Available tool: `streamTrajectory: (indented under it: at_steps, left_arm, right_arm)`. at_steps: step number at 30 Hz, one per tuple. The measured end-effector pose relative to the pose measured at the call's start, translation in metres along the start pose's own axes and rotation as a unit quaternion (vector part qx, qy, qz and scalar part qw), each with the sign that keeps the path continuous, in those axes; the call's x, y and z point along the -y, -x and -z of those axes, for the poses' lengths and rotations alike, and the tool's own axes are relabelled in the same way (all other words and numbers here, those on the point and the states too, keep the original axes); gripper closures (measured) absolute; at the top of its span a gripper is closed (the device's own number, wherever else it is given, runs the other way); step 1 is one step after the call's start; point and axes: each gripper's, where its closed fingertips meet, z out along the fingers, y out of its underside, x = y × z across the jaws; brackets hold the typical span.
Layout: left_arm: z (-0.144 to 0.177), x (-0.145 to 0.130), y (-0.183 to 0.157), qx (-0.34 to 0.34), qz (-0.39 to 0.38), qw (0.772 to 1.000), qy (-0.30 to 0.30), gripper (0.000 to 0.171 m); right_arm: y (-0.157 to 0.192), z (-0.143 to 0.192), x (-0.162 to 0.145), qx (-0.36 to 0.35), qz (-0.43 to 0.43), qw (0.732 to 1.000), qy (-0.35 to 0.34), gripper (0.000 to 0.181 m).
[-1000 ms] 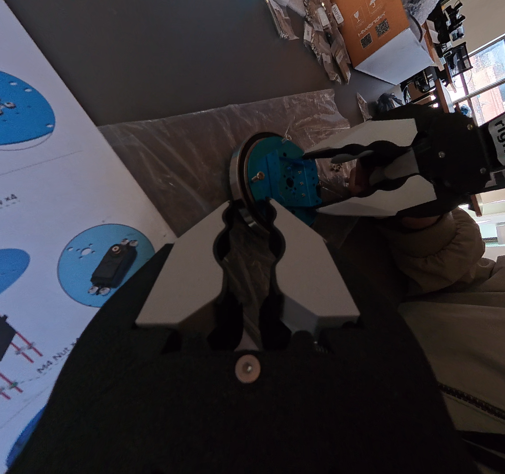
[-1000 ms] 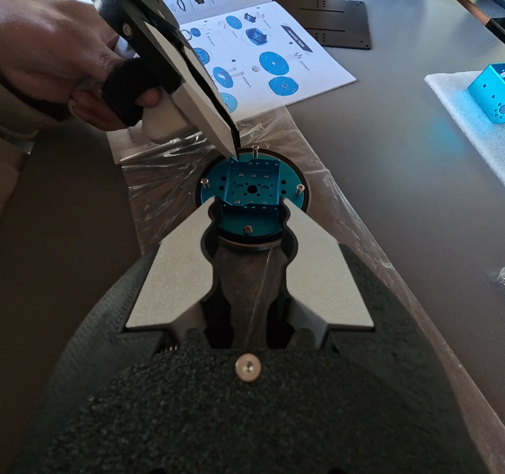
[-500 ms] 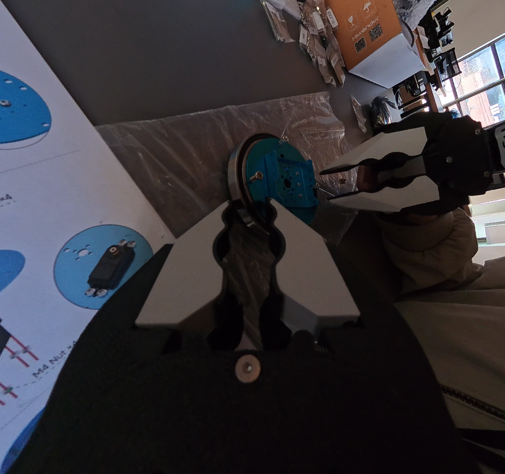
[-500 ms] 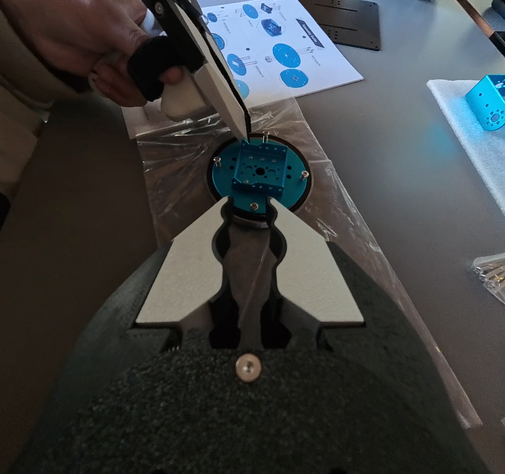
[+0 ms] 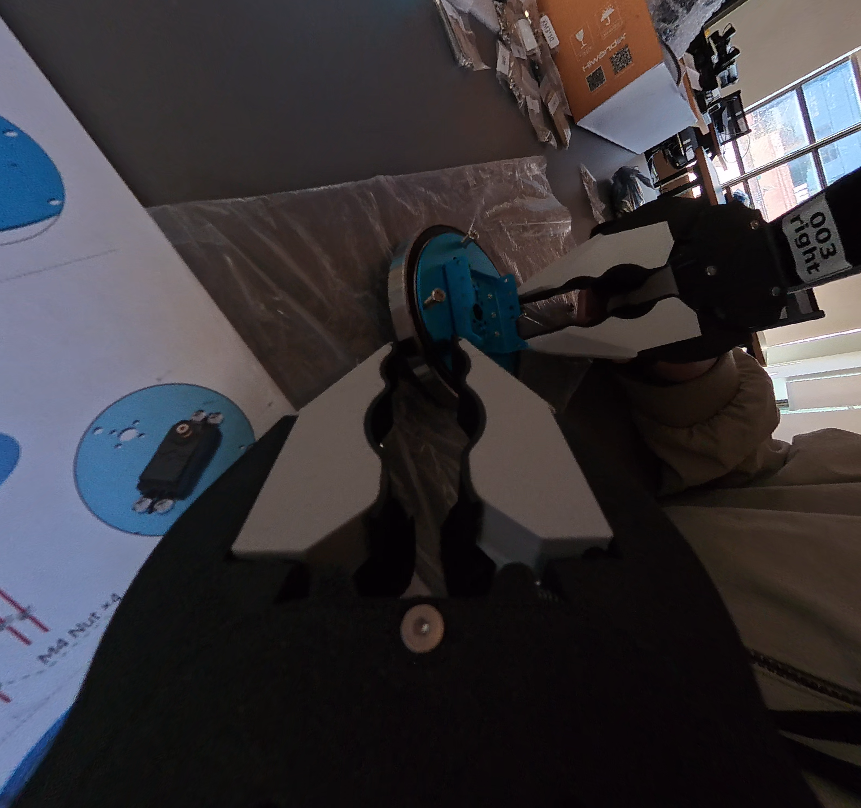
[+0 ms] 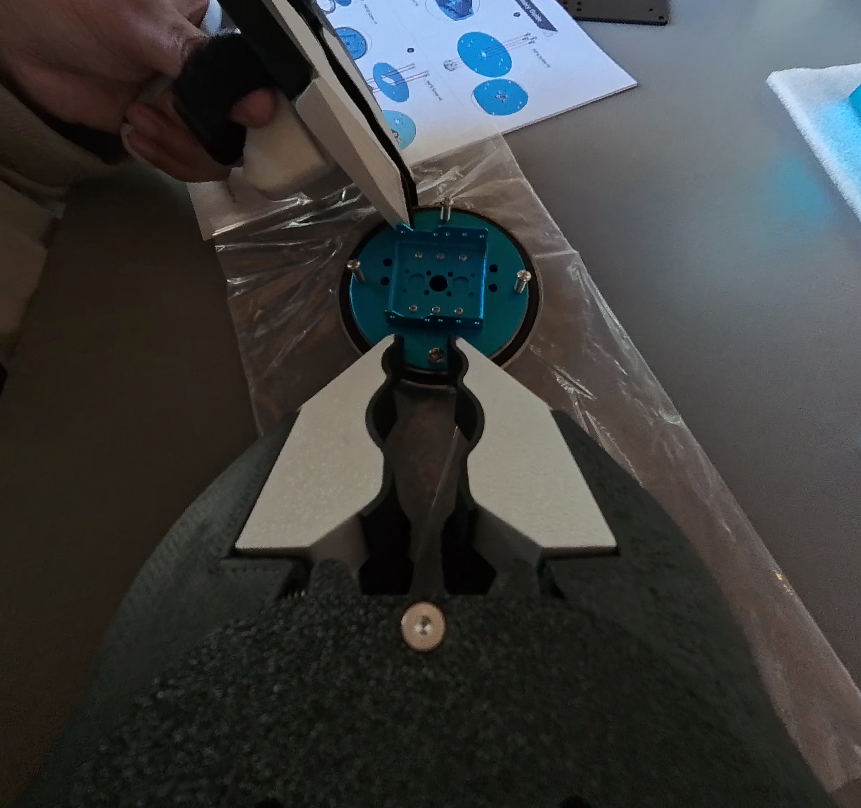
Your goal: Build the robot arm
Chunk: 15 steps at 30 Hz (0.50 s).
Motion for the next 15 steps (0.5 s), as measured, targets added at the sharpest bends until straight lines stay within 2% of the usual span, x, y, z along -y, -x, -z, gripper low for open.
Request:
streamTrajectory:
  at_steps: [9,15]
  left_arm:
    - [-0.001,-0.001,0.000,0.003,-0.002,1.000,0.006,0.150]
    - [-0.002,-0.001,0.000,0.004,-0.002,1.000,0.007,0.150]
  right_arm:
    - [0.000,0.008,0.006,-0.007,0.015,1.000,-0.010,0.164]
    - [-0.002,0.013,-0.002,-0.013,0.028,1.000,0.006,0.169]
